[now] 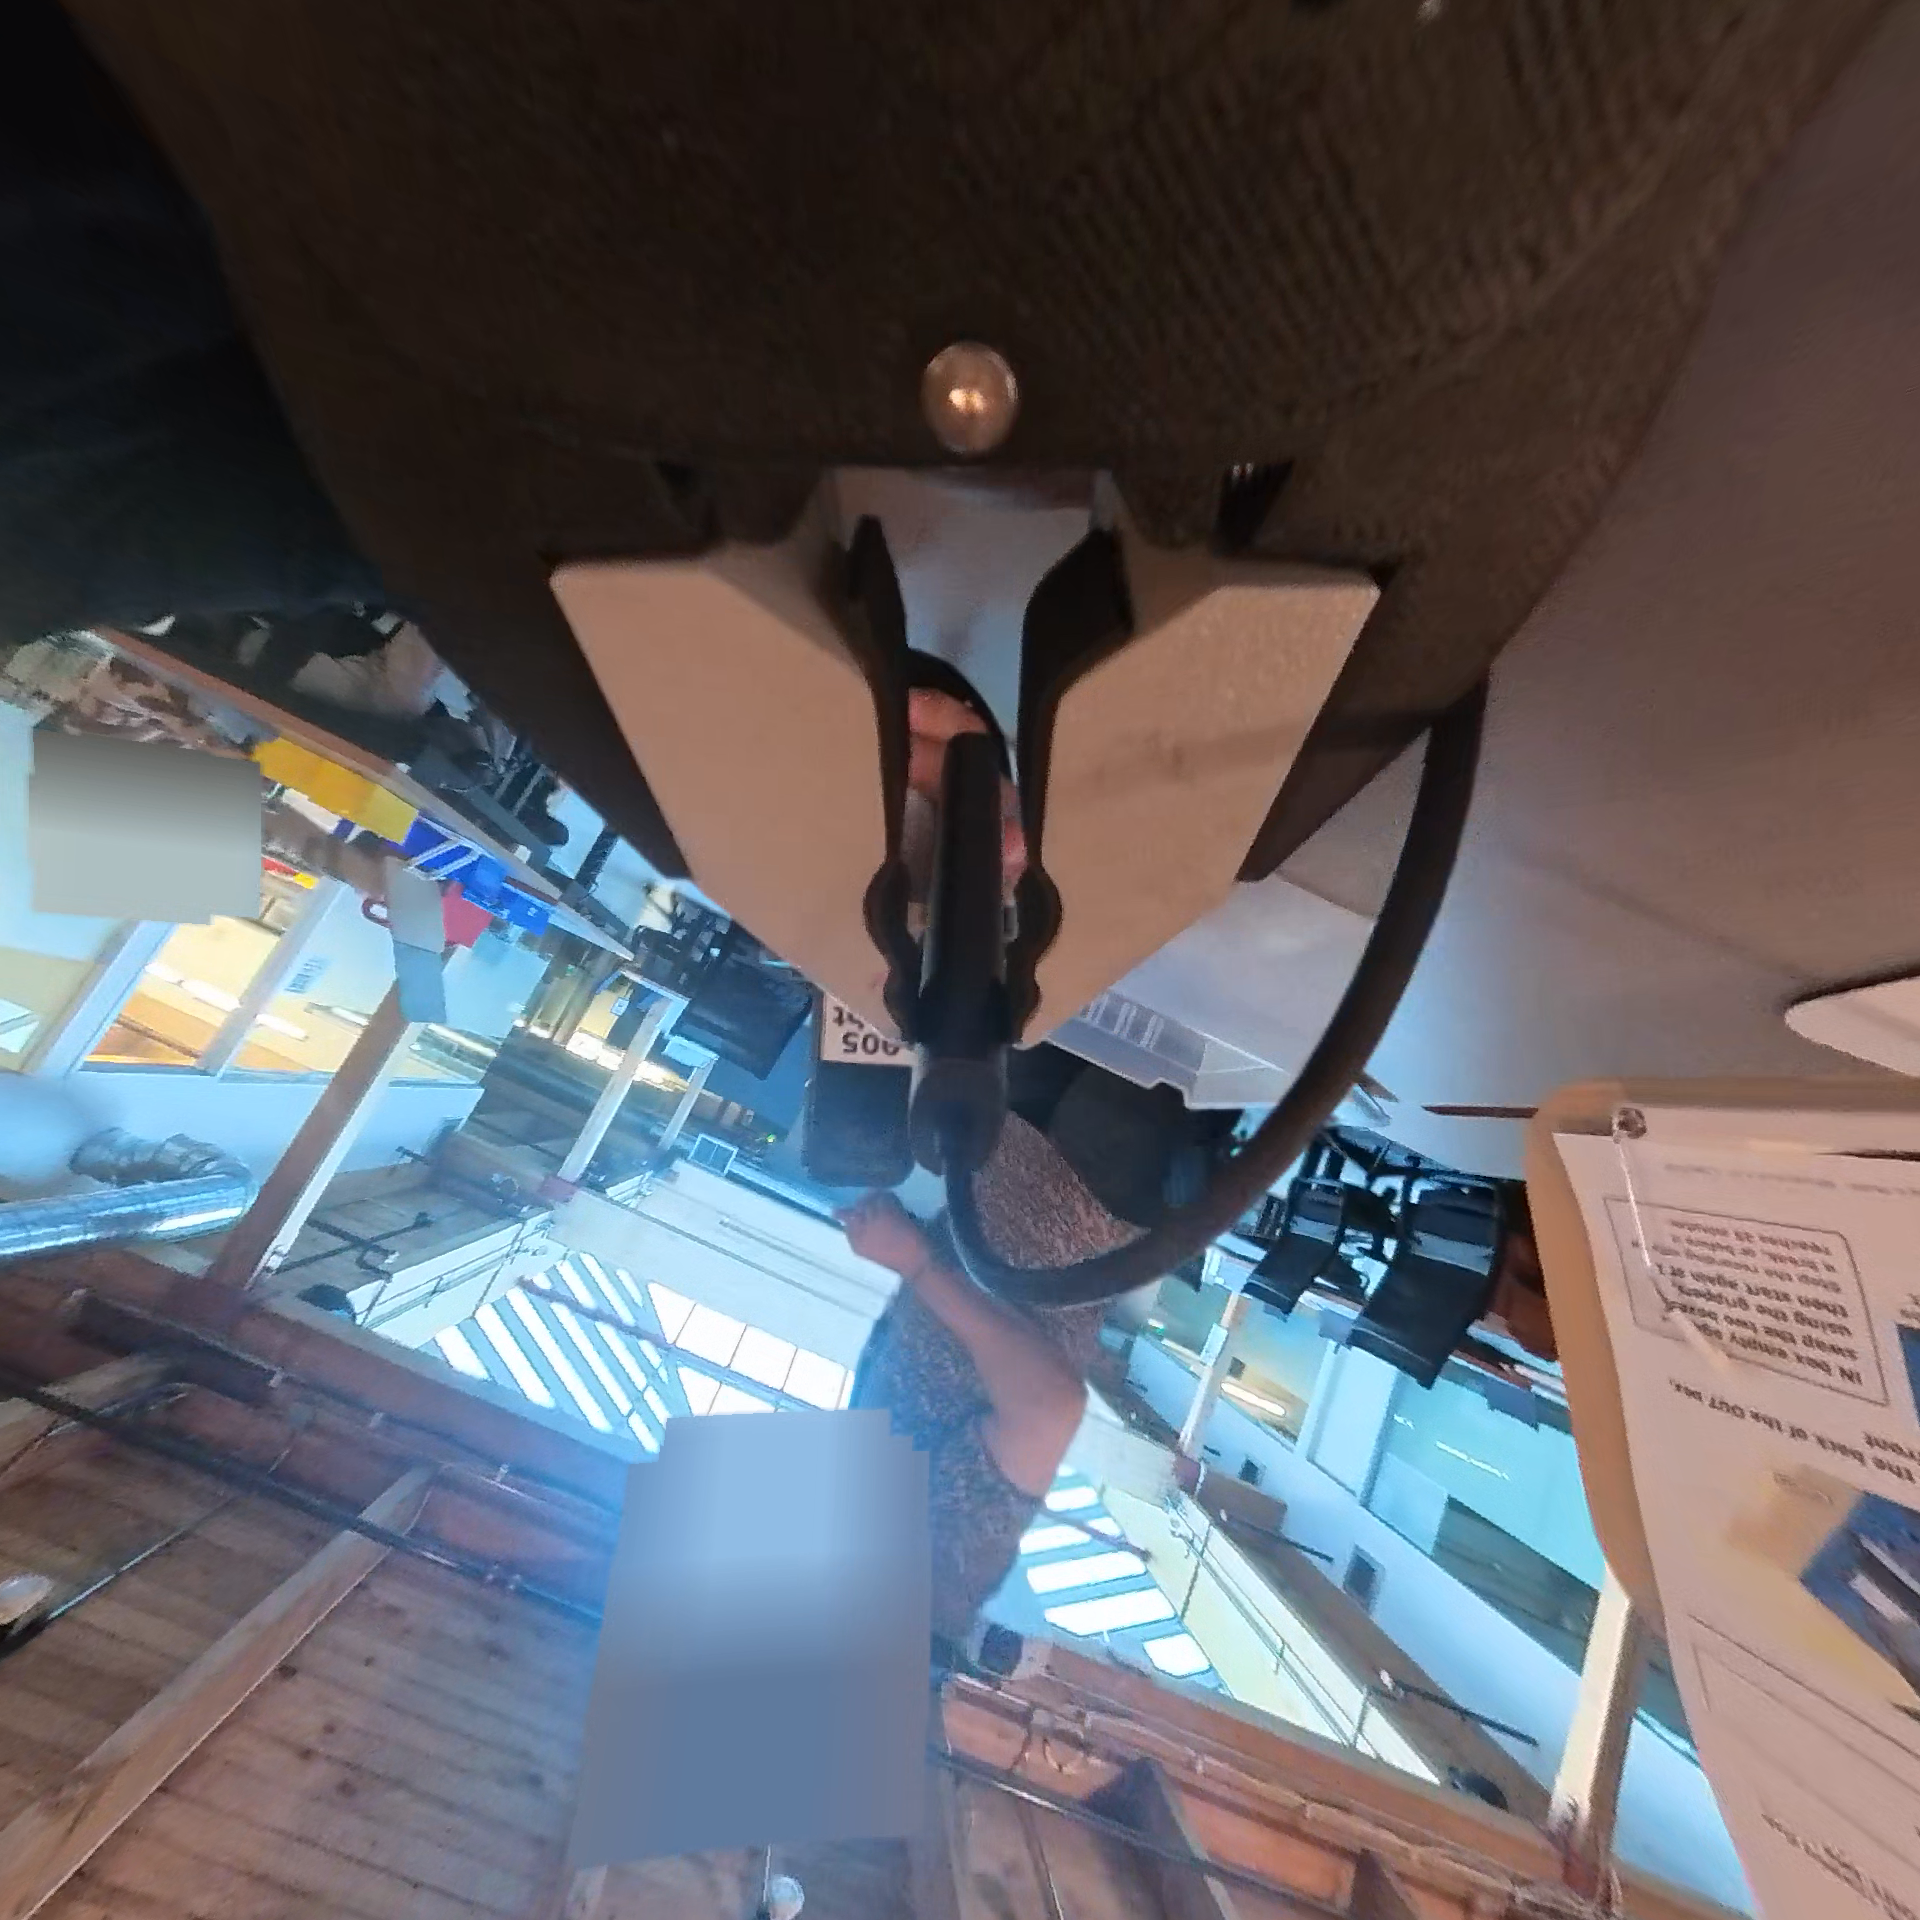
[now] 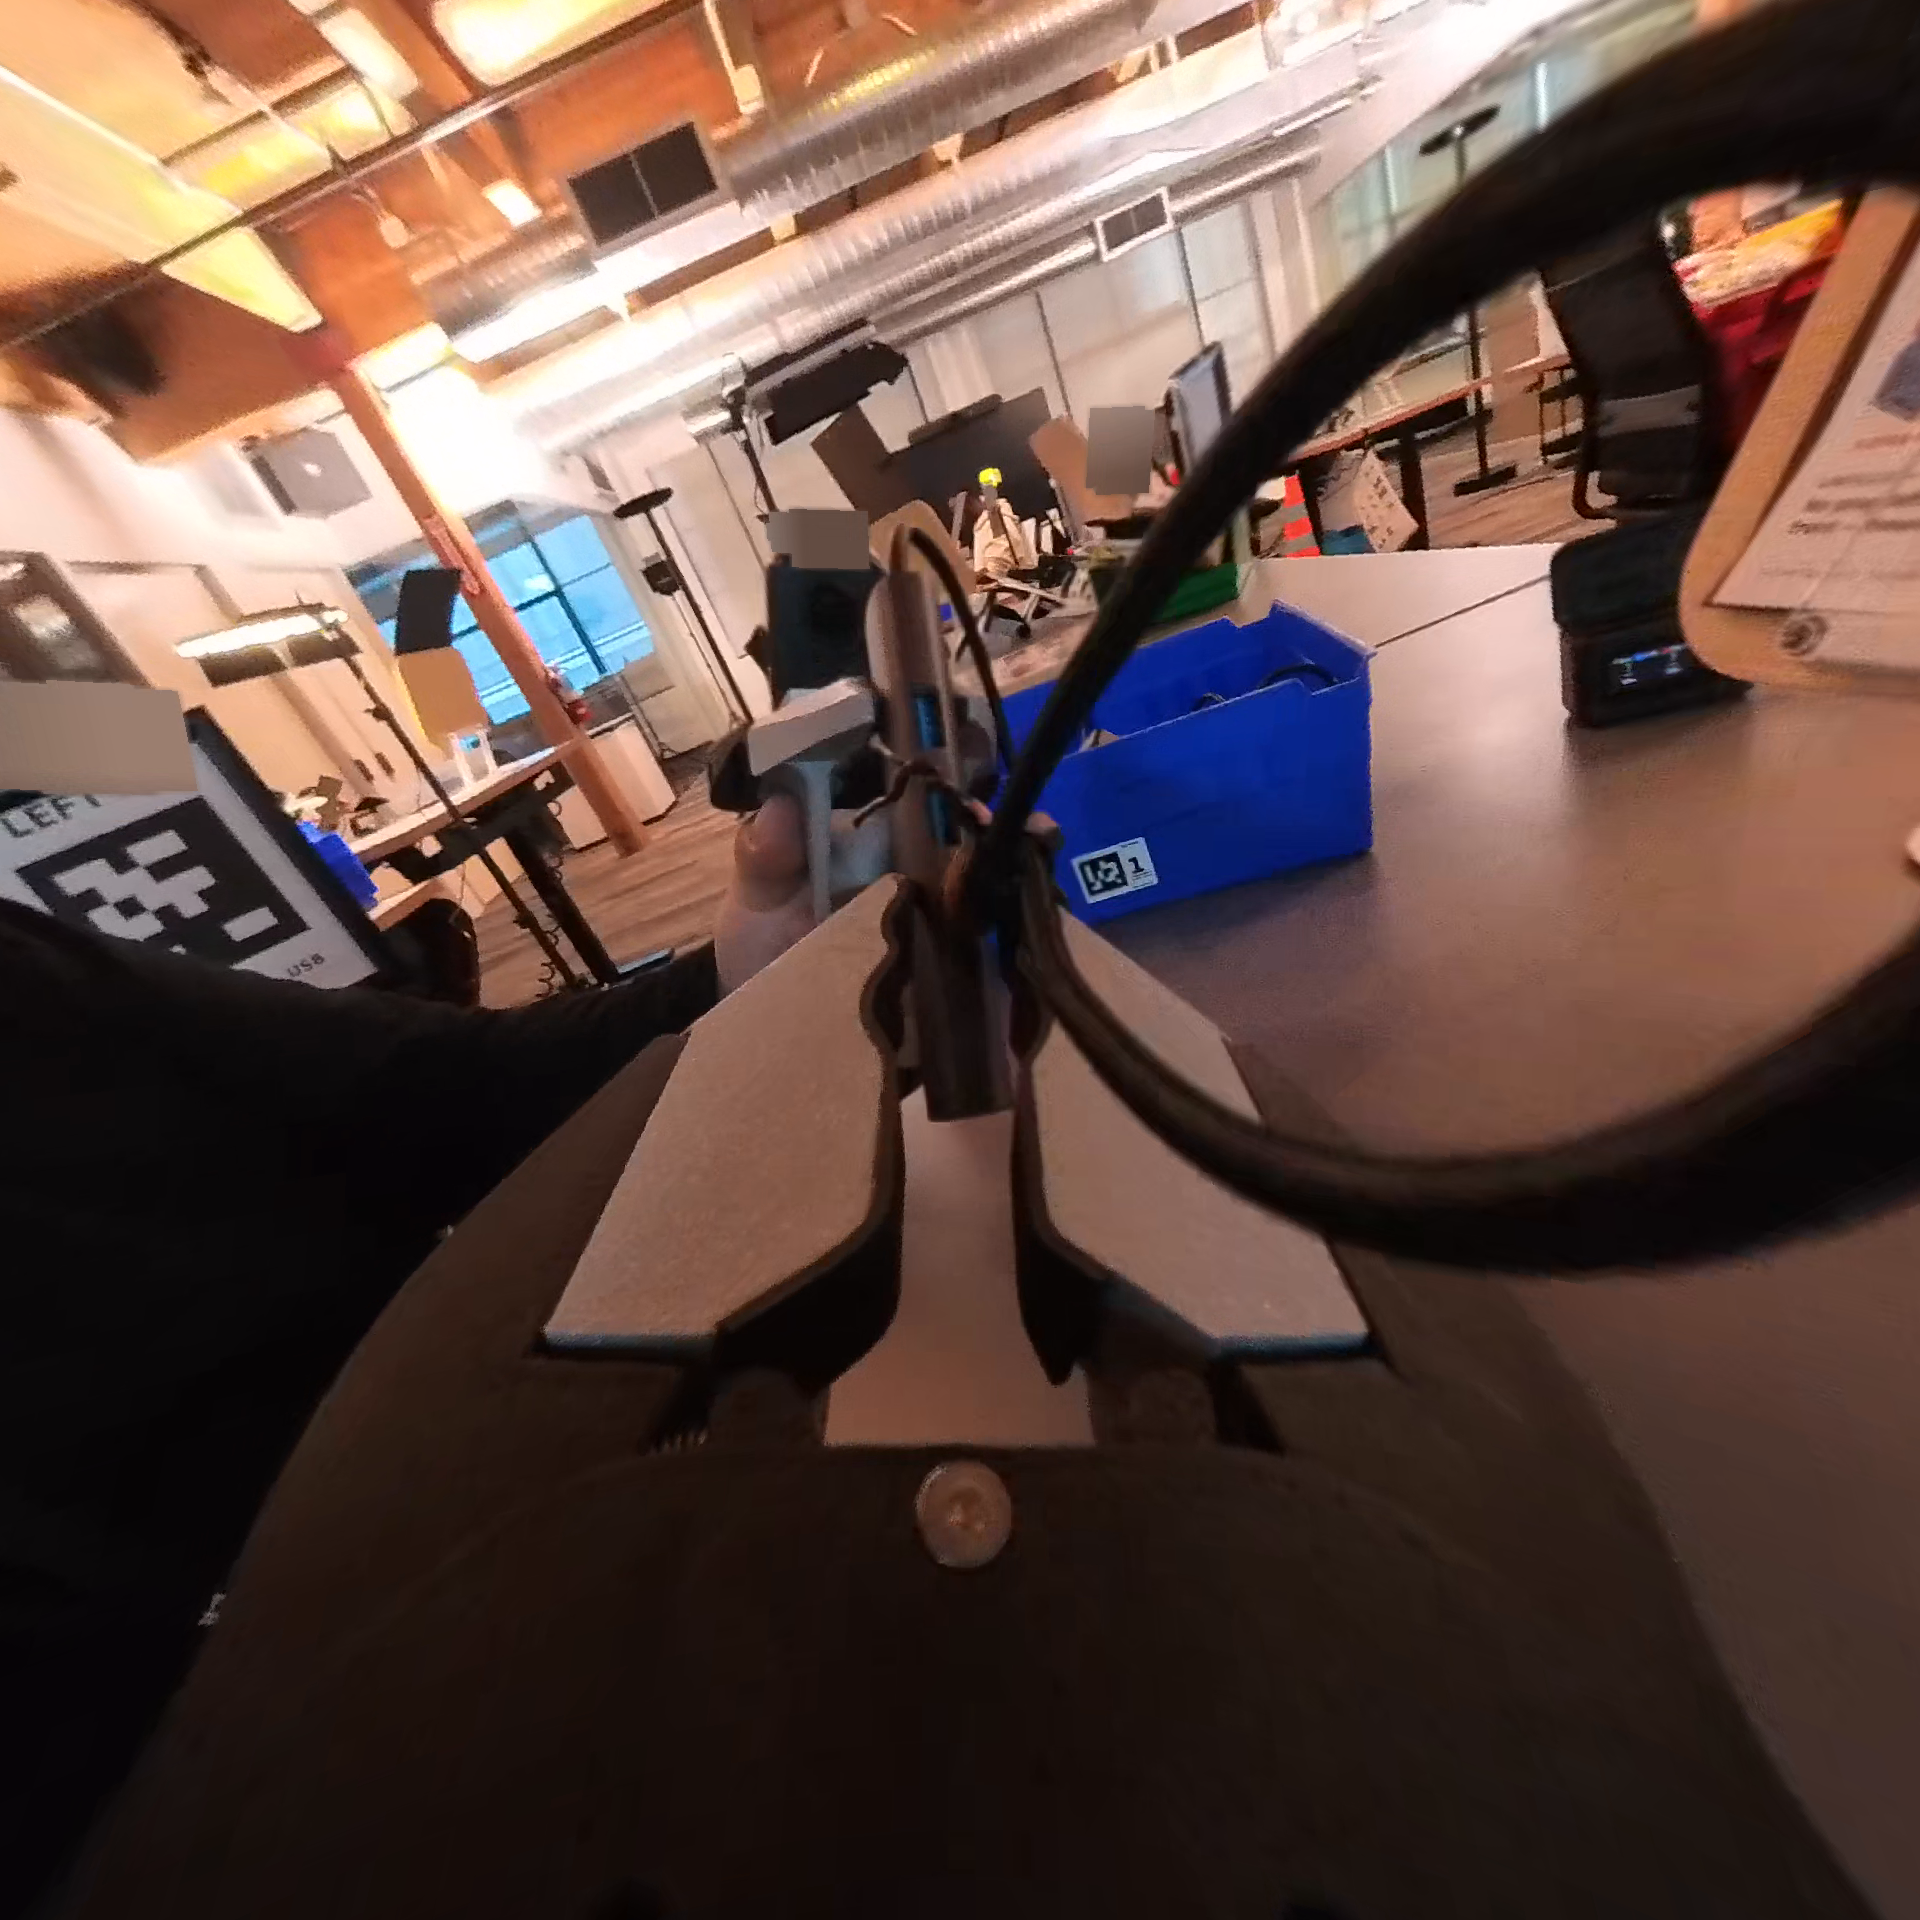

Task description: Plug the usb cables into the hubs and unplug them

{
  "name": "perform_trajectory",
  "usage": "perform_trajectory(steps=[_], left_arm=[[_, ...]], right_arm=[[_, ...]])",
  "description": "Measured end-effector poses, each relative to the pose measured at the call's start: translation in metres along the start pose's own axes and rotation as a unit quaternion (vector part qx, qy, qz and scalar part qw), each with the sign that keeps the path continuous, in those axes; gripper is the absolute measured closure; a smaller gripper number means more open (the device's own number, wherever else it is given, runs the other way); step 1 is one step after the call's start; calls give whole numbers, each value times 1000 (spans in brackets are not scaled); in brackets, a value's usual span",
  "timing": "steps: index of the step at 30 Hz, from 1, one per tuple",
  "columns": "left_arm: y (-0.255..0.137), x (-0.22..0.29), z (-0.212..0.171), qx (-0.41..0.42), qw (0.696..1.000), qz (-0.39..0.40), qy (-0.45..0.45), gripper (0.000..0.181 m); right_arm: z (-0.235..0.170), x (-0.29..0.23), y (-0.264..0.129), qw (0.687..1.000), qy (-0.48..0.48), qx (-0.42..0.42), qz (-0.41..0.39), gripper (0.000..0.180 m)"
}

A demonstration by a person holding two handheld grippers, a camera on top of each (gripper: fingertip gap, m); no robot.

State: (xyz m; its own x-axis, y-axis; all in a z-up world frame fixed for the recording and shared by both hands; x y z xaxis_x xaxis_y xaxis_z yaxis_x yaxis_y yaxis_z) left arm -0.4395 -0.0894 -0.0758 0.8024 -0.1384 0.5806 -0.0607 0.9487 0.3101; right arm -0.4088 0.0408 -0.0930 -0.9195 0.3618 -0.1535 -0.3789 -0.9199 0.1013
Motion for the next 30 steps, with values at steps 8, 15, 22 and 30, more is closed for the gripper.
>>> perform_trajectory(steps=[8, 15, 22, 30], left_arm=[[-6, -11, -21, -80, 997, -22, -9, 157], [7, -15, -50, -135, 990, 1, 40, 163], [8, -30, -56, -135, 990, 16, 29, 162], [9, -39, -59, -144, 989, 23, 14, 165]], right_arm=[[0, 1, -6, 1000, -5, -16, 6, 171], [-10, 0, 2, 998, 41, -12, 44, 174], [-31, 9, 6, 997, 47, -39, 36, 175], [-36, 15, 5, 998, 51, -31, 18, 175]])
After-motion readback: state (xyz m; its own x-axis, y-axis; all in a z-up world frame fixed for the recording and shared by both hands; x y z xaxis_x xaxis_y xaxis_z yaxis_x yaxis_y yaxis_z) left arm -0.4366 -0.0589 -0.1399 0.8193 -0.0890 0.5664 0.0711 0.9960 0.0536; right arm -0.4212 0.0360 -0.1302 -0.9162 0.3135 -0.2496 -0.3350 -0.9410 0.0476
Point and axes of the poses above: each gripper's, where its closed fingertips meet, y out along the fingers, z out of its top, x = y × z across the jaws, the point moved 6 cm from there along -y, back along the fingers, and after that the axes turned 12 degrees about -y, right-handed, at the moved point
